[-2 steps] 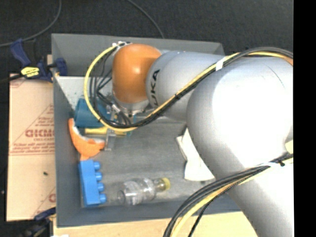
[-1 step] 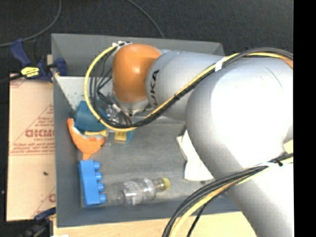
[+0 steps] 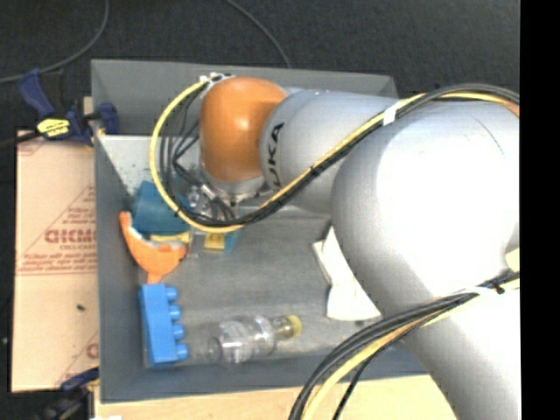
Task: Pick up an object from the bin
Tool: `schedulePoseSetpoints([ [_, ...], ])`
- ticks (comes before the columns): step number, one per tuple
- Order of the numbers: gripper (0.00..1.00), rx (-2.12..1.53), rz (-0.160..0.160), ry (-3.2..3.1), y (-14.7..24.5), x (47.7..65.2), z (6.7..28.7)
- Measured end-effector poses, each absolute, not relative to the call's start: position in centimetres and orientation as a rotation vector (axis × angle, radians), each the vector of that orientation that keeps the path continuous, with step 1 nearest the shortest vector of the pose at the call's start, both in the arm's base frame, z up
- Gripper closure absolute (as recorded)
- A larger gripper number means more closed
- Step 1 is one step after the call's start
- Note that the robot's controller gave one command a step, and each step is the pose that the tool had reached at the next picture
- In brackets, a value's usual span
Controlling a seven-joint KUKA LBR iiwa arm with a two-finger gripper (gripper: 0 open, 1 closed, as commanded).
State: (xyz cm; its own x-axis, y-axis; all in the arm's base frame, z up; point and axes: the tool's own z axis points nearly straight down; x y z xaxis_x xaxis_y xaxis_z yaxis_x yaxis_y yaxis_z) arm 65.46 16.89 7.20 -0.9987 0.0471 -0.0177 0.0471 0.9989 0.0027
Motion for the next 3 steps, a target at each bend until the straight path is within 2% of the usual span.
schedulePoseSetpoints([
  [1, 1.00, 0.072, 0.003, 3.124, 16.9, 65.4, 7.6],
  [3, 1.00, 0.077, 0.005, 3.124, 16.9, 65.4, 10.9],
])
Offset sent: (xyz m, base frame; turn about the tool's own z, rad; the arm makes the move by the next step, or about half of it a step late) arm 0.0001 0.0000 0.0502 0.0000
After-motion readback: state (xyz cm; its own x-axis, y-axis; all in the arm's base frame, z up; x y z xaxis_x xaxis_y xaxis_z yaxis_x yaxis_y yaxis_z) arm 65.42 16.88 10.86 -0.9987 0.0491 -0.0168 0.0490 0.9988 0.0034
